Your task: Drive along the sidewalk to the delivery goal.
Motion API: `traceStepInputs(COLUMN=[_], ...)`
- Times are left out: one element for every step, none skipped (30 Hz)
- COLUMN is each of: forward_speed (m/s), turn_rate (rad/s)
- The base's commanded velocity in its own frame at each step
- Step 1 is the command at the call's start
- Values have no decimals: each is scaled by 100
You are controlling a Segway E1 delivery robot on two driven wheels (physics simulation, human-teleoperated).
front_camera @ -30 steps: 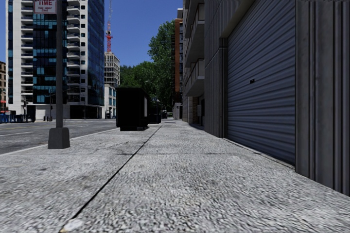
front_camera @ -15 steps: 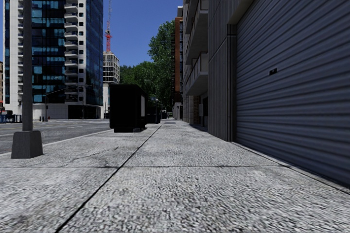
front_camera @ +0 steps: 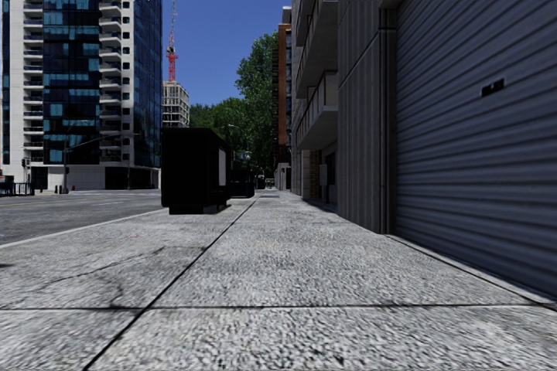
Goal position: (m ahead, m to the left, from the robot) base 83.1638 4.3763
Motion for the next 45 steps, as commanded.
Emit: traceStepInputs(forward_speed=[200, 200, 200, 200, 200, 200, 200, 200, 200, 200, 200, 200, 200, 200, 200, 200, 200, 200, 200, 200, 200, 200, 200, 200, 200, 200, 200, 200, 200, 200, 200, 200, 200, 200, 200, 200, 200, 200, 200, 200, 200, 200, 200, 200, 200], turn_rate=[0, 0, 0, 0, 0, 0, 0, 0, 0, 0, 0, 0, 0, 0, 0, 0, 0, 0, 0, 0, 0, 0, 0, 0, 0, 0, 0, 0, 0, 0, 0, 0, 0, 0, 0, 0, 0, 0, 0, 0, 0, 0, 0, 0, 0])
